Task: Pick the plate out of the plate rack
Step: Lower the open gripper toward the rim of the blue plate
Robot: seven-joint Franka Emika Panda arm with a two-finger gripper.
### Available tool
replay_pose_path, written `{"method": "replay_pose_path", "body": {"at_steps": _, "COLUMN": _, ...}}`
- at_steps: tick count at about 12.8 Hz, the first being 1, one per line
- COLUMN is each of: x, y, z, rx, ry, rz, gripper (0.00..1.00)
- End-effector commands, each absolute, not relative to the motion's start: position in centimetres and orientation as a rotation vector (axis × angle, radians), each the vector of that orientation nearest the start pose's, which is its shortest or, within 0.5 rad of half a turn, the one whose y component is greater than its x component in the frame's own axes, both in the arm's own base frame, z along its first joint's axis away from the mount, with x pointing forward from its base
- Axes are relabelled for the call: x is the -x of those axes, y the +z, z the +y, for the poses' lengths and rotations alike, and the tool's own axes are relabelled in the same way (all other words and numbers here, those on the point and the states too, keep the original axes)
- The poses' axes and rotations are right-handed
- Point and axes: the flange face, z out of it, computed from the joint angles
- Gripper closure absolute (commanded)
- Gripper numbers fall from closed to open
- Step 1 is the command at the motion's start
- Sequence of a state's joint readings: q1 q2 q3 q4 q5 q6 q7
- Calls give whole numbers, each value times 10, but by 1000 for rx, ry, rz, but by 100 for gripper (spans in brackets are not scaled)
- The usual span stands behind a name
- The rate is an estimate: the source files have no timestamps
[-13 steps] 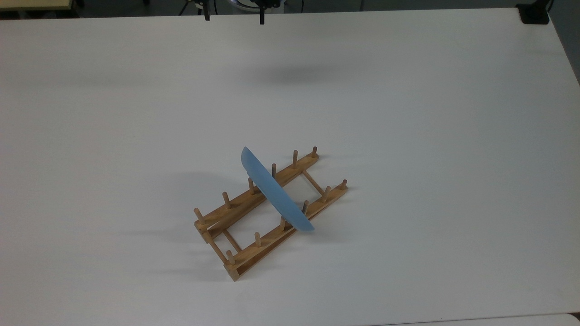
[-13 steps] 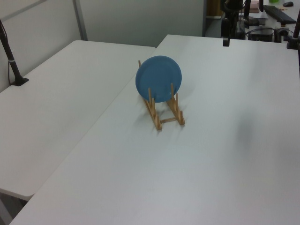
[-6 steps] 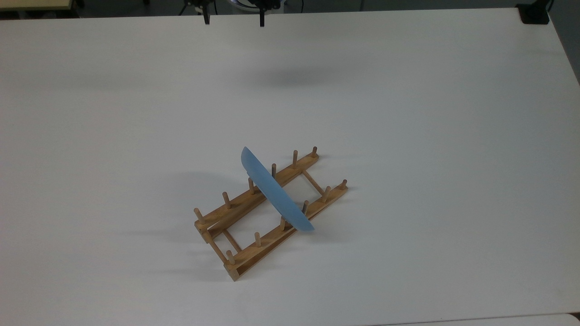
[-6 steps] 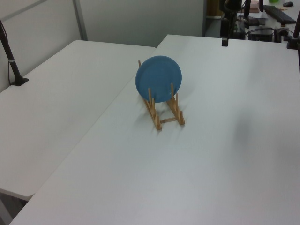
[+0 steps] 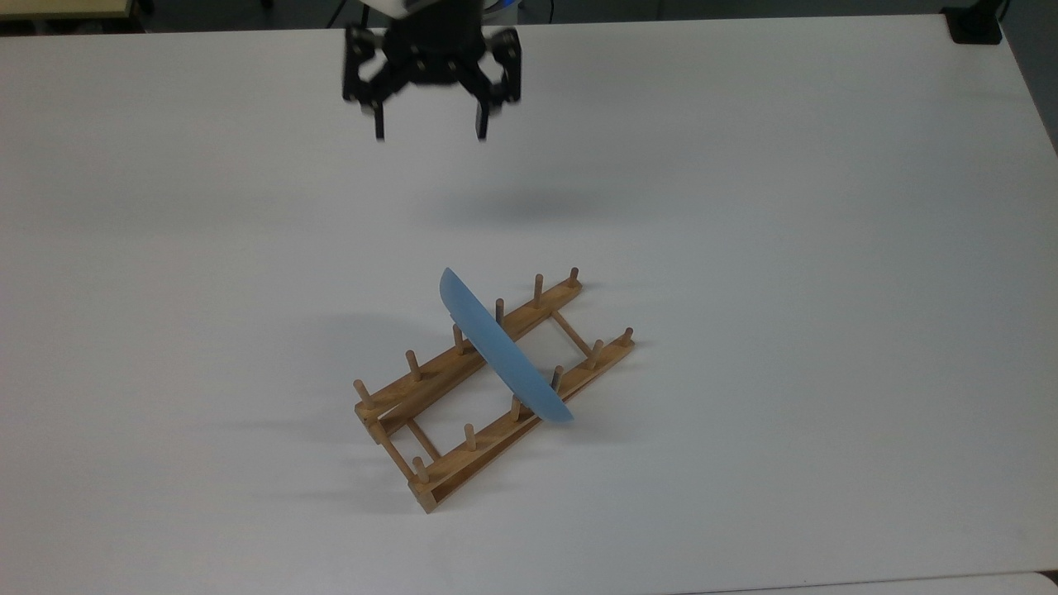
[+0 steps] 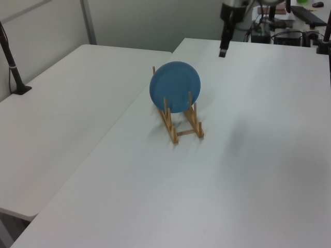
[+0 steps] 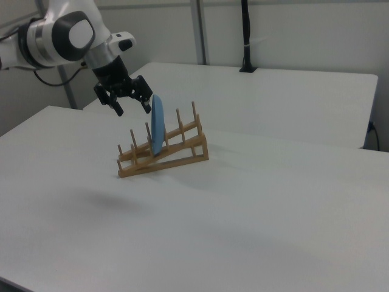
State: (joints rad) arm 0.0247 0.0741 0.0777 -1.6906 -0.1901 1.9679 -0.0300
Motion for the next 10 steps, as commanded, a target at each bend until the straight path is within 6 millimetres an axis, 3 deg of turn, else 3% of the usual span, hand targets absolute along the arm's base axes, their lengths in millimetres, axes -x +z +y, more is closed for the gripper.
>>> {"method": "replay_pose_path", "body": {"at_steps": 1, "x": -630, "y": 538, "z": 70, "rx": 3333, "ry": -493, "rz": -462, "gripper": 0}}
{"method": "replay_pose_path", "body": {"at_steps": 4, "x": -647, "y": 515, "z": 92, "rx": 3370, "ry": -658, "rz": -410, "gripper": 1}}
{"method": "replay_pose_path", "body": {"at_steps": 5, "x": -652, "y": 508, "z": 94, "rx": 3400, "ry": -722, "rz": -359, "gripper": 12}}
{"method": "replay_pose_path", "body": {"at_steps": 10, "x": -668, "y": 480, "z": 113, "rx": 3463, "ry": -879, "rz": -334, "gripper": 43}}
